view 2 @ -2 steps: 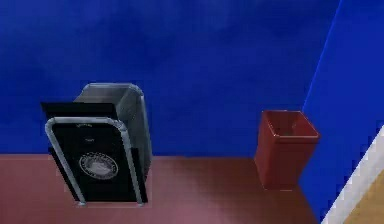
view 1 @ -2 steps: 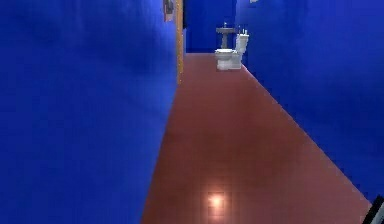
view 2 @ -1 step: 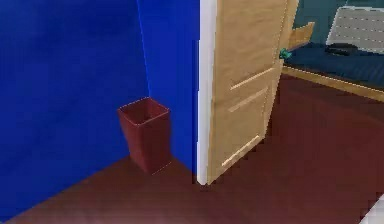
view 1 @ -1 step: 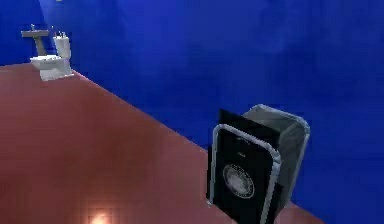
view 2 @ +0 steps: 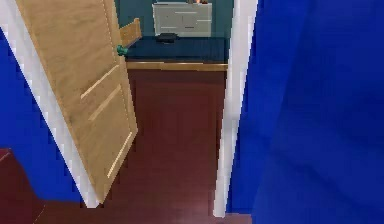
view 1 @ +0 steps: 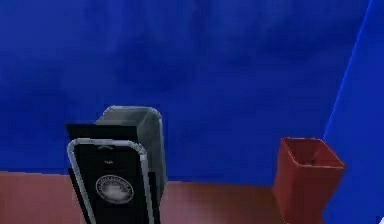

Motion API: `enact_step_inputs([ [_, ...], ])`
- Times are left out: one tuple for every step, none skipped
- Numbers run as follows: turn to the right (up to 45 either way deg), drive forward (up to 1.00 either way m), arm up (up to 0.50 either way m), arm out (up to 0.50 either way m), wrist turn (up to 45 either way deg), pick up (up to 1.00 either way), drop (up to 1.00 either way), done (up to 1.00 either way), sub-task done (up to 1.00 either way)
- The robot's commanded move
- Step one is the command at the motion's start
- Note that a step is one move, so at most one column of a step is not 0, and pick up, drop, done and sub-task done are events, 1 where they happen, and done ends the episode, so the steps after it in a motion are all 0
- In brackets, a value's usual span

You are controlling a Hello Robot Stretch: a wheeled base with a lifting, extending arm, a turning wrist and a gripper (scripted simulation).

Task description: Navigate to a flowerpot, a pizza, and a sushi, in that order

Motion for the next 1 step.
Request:
enact_step_inputs([
  [0.0,0.30,0.00,0.00,0.0,0.00,0.00,0.00,0.00],
])
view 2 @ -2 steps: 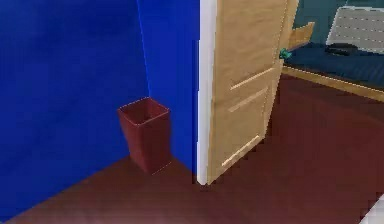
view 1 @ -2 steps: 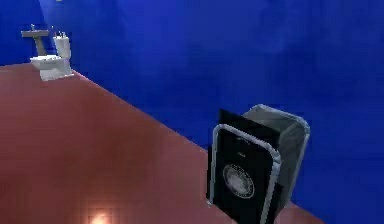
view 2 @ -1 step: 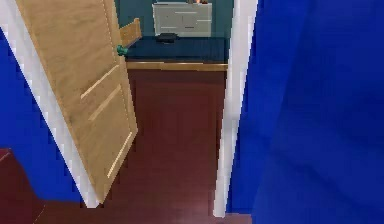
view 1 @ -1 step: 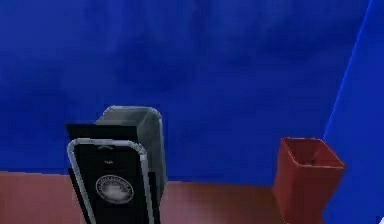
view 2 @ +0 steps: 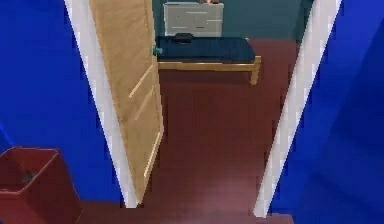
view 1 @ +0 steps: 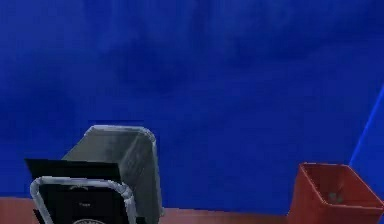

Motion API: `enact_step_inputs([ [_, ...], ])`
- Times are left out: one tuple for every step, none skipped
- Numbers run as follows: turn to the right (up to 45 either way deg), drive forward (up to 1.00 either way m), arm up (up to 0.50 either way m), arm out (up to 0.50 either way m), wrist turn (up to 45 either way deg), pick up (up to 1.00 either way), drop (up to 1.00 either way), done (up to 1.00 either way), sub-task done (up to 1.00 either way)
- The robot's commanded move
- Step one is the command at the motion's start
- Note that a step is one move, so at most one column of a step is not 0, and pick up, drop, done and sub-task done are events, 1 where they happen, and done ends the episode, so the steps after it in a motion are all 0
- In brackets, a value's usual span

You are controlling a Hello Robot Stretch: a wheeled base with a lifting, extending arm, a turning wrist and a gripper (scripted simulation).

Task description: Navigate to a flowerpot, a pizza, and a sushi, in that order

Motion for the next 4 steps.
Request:
enact_step_inputs([
  [-45.0,0.00,0.00,0.00,0.0,0.00,0.00,0.00,0.00],
  [-42.0,0.00,0.00,0.00,0.0,0.00,0.00,0.00,0.00],
  [0.0,1.00,0.00,0.00,0.0,0.00,0.00,0.00,0.00],
  [0.0,1.00,0.00,0.00,0.0,0.00,0.00,0.00,0.00],
])
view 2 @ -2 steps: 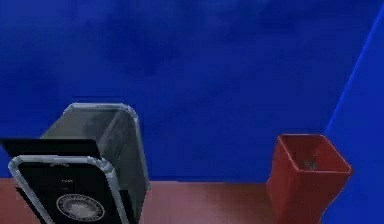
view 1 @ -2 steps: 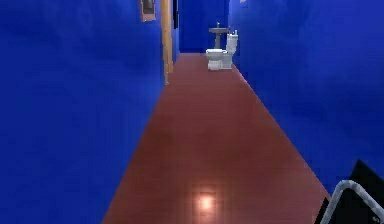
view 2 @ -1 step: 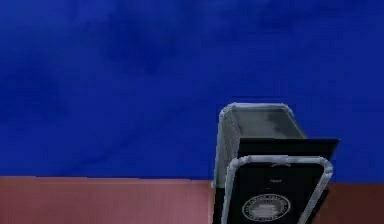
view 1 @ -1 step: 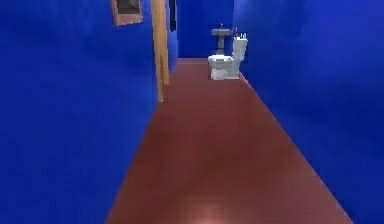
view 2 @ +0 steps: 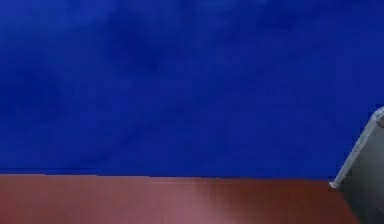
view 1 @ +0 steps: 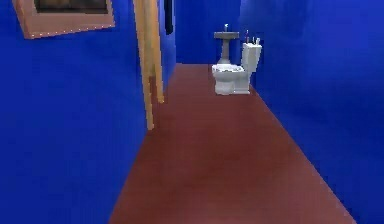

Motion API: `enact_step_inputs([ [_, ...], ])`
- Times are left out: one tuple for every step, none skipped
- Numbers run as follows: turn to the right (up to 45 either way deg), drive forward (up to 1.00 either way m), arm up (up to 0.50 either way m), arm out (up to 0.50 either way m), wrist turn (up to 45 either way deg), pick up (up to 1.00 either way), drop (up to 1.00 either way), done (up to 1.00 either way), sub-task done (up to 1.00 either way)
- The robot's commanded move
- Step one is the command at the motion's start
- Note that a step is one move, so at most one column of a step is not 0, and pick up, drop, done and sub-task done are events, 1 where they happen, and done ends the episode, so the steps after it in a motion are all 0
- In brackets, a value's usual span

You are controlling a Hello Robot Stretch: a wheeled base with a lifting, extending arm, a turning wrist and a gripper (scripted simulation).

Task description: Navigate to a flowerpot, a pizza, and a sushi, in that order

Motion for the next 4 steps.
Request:
enact_step_inputs([
  [-3.0,0.00,0.00,0.00,0.0,0.00,0.00,0.00,0.00],
  [0.0,1.00,0.00,0.00,0.0,0.00,0.00,0.00,0.00],
  [0.0,1.00,0.00,0.00,0.0,0.00,0.00,0.00,0.00],
  [0.0,0.65,0.00,0.00,0.0,0.00,0.00,0.00,0.00],
])
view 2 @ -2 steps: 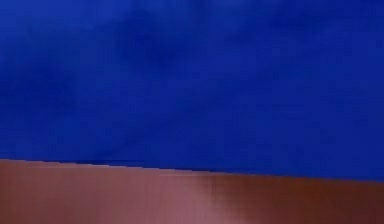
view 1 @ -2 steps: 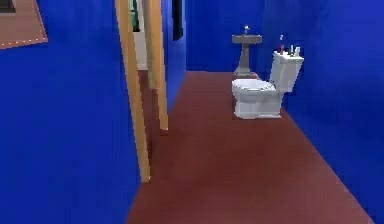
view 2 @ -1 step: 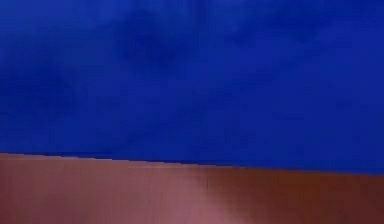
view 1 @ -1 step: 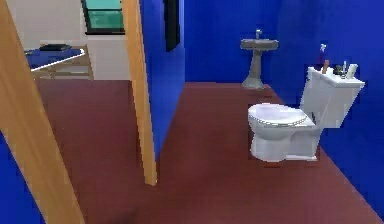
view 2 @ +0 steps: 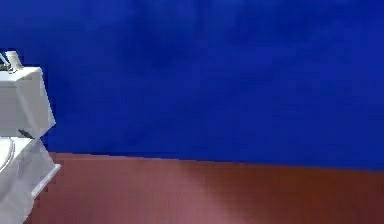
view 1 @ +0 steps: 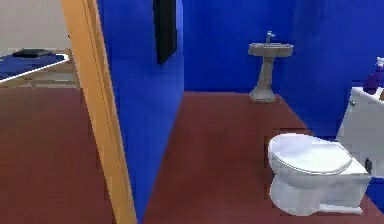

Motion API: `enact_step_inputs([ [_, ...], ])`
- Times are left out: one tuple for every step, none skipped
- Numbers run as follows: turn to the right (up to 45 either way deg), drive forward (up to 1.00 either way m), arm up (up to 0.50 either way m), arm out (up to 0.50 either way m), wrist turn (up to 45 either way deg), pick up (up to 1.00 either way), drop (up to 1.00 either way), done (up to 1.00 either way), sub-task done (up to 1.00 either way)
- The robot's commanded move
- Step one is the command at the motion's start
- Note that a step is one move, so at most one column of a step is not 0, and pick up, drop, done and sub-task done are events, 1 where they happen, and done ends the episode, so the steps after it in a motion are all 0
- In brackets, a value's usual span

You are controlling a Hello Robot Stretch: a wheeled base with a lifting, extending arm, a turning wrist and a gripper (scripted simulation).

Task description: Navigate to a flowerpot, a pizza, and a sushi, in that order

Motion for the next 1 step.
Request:
enact_step_inputs([
  [-39.0,0.00,0.00,0.00,0.0,0.00,0.00,0.00,0.00],
])
